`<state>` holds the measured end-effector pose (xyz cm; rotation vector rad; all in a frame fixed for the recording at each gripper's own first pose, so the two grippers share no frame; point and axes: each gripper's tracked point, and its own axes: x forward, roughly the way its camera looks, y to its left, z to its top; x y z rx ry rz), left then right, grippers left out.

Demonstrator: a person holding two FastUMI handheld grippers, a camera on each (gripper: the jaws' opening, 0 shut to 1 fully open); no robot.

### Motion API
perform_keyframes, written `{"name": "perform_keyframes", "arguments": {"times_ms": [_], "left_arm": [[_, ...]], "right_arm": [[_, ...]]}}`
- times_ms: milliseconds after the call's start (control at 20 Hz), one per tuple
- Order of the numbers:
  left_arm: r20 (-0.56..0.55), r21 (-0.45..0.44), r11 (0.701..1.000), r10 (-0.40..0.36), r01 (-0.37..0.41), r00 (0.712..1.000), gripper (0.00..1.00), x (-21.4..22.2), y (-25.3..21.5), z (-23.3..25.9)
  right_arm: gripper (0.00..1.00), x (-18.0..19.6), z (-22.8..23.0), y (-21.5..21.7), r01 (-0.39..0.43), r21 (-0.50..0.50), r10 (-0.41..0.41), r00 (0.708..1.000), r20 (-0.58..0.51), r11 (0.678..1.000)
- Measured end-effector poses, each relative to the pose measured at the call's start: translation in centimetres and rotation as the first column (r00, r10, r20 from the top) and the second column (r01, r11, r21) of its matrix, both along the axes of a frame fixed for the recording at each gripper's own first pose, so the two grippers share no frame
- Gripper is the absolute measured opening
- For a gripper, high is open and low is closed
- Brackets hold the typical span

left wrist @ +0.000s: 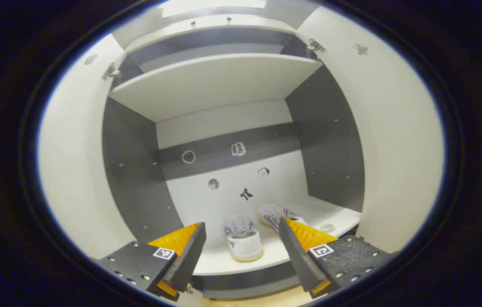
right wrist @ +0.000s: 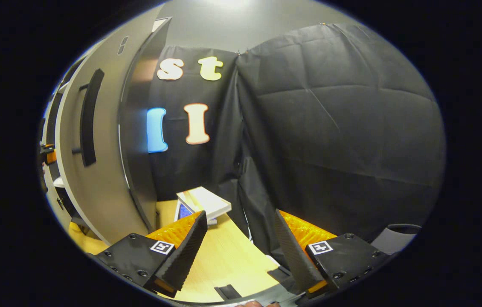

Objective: Grab one shoe with the right hand and put it into the shoe cabinet, grab the other shoe with the left hand and put it into the shoe cabinet; then close the right door with the right hand and the left door with the left hand.

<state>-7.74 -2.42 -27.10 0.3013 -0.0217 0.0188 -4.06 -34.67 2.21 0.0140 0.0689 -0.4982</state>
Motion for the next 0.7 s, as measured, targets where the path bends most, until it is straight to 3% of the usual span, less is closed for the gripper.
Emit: {"name": "perform_keyframes", "arguments": {"times_ms": [350, 550, 700], "left_arm": [[0.062, -0.187, 0.98, 0.086, -0.073, 0.994, 1.0, -10.7, 0.6, 0.2], [0.02, -0.219, 0.963, 0.167, -0.158, 0.986, 0.99, -15.1, 2.5, -3.3], [-0.033, -0.185, 0.959, 0.213, -0.216, 0.976, 0.95, -17.4, 4.1, -5.5]], "right_arm": [[0.97, 4.4, 7.1, 3.5, -0.184, -0.07, 0.188, 0.981, 0.053, 0.98], [0.98, 6.6, 9.6, 6.6, -0.282, -0.08, 0.288, 0.955, 0.077, 0.956], [0.98, 7.4, 10.2, 8.0, -0.333, -0.085, 0.339, 0.938, 0.073, 0.939]]}}
